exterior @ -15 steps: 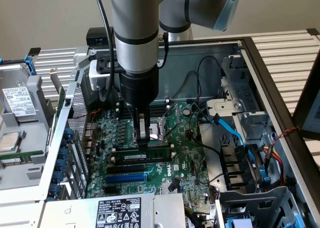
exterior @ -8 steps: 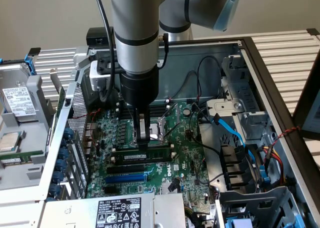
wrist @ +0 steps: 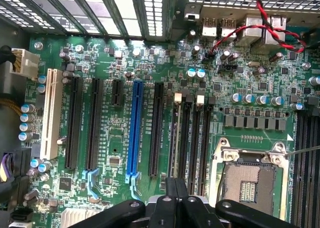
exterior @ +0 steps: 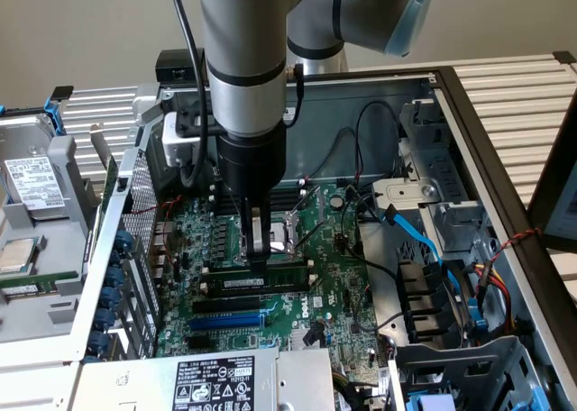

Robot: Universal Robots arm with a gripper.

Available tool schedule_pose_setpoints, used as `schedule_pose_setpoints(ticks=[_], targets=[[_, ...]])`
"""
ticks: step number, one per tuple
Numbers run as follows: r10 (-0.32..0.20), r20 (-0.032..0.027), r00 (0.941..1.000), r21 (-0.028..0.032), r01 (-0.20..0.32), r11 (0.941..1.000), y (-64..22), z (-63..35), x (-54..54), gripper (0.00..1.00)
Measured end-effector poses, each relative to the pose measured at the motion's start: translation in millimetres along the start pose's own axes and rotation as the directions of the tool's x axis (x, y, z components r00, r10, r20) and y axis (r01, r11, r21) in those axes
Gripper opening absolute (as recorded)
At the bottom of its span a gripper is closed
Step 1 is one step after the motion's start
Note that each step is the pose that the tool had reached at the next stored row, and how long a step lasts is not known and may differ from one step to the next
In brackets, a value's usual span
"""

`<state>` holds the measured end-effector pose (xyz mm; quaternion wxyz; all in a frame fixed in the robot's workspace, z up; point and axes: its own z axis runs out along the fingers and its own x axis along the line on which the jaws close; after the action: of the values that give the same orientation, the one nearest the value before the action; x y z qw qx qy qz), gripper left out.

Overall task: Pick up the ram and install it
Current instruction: 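Press down the ram until it locks into place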

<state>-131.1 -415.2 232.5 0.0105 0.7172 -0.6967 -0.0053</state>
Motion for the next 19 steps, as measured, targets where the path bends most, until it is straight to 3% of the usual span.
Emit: schedule_pose_setpoints(ticks=[19], targets=[[0.0, 0.0003, 1.0, -0.0025, 0.0, 1.0, 0.0, 2.3, 1.5, 0.1]])
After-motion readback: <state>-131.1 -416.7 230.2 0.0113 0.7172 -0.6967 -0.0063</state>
